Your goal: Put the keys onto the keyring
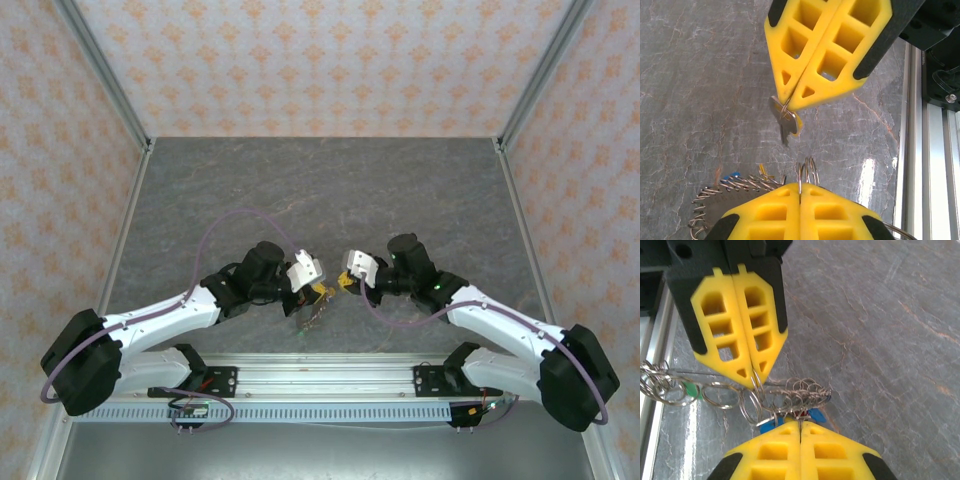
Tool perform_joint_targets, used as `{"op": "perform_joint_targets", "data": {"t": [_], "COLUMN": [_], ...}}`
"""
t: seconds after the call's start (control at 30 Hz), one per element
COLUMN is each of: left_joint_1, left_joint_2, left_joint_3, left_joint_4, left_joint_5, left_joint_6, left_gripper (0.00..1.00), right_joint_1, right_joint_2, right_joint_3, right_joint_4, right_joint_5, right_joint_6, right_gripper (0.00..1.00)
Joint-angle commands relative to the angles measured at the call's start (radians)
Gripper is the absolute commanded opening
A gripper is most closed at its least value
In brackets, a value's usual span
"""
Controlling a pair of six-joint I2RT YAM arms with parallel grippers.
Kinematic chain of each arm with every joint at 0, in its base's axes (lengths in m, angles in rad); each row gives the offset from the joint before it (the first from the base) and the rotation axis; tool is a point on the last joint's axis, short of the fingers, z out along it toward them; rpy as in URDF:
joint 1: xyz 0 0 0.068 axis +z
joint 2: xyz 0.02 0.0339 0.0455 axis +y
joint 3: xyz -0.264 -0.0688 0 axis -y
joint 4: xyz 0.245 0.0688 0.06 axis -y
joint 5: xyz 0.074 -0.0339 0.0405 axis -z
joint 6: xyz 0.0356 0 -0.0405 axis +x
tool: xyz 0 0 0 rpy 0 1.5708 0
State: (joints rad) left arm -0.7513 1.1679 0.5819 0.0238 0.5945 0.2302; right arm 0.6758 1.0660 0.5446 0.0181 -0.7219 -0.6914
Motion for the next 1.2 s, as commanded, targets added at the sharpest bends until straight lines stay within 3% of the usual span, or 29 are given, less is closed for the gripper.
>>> {"op": "perform_joint_targets", "data": {"t": [0.0, 0.43, 0.73, 1.17], "left_joint_1": [-0.006, -0.006, -0.006, -0.006], "left_joint_2": [-0.008, 0.003, -0.010, -0.005], "left_joint_3": [-0.011, -0.020, -0.014, -0.014], "left_joint_4": [0.020, 0.062, 0.040, 0.076], "left_joint_5": [0.016, 0.026, 0.019, -0.019], "left_joint_6": [0.010, -0.021, -0.019, -0.054], "left_gripper": [0.00, 0.00, 0.00, 0.00], "right_joint_1": [0.004, 0.004, 0.004, 0.005], "right_joint_2": [0.008, 0.059, 0.089, 0.099], "right_joint_3": [-0.009, -0.025, -0.028, -0.027], "right_joint_4": [0.088, 0.126, 0.145, 0.133], "right_joint_5": [-0.094, -0.174, -0.067, -0.255], "right_joint_6": [0.024, 0.027, -0.027, 0.046], "right_gripper": [0.00, 0.00, 0.00, 0.00]}}
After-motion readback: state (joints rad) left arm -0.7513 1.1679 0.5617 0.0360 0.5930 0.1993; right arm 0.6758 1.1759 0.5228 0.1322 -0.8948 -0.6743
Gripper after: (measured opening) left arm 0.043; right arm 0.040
